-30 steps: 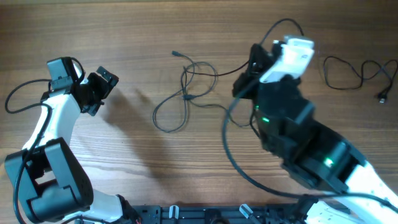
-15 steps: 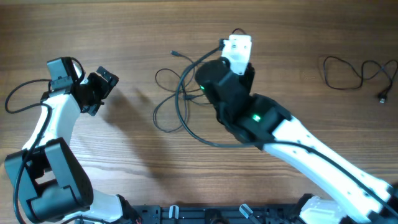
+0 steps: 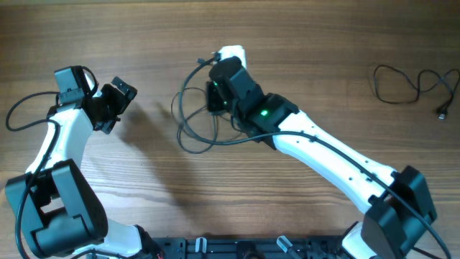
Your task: Untangle cables
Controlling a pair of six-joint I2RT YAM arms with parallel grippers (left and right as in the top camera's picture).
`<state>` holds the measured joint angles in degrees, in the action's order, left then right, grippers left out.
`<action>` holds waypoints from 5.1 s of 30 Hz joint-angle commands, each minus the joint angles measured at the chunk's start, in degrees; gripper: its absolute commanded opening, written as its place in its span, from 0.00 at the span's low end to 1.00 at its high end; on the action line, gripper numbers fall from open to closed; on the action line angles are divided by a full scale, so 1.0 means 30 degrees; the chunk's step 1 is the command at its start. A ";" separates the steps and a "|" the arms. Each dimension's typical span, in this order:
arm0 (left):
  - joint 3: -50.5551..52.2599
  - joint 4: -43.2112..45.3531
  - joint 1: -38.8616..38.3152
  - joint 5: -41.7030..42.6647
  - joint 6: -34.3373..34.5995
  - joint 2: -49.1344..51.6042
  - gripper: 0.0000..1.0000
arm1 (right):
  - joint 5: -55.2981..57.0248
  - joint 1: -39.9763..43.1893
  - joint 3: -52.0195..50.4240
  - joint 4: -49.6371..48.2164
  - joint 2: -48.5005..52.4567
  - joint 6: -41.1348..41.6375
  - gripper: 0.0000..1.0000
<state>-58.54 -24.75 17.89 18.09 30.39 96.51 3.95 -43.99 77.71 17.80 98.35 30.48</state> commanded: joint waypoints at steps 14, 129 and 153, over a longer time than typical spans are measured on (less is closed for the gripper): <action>0.0146 0.0073 -0.0058 -0.0109 0.0197 0.0102 1.00 | -0.4685 -0.0597 0.0058 -0.0627 0.2310 0.1537 0.46; 0.0146 0.0124 -0.0058 -0.0029 0.0189 0.0102 1.00 | 0.1049 -0.0568 -0.0663 -0.1093 0.7410 0.0357 0.25; 0.0138 0.0124 -0.0051 -0.0029 0.0189 0.0102 1.00 | 0.1020 -0.0597 -0.0809 -0.0211 0.7766 0.0408 0.05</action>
<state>-58.54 -24.56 17.89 18.11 30.59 96.51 7.53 -45.93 76.20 17.50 119.07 31.66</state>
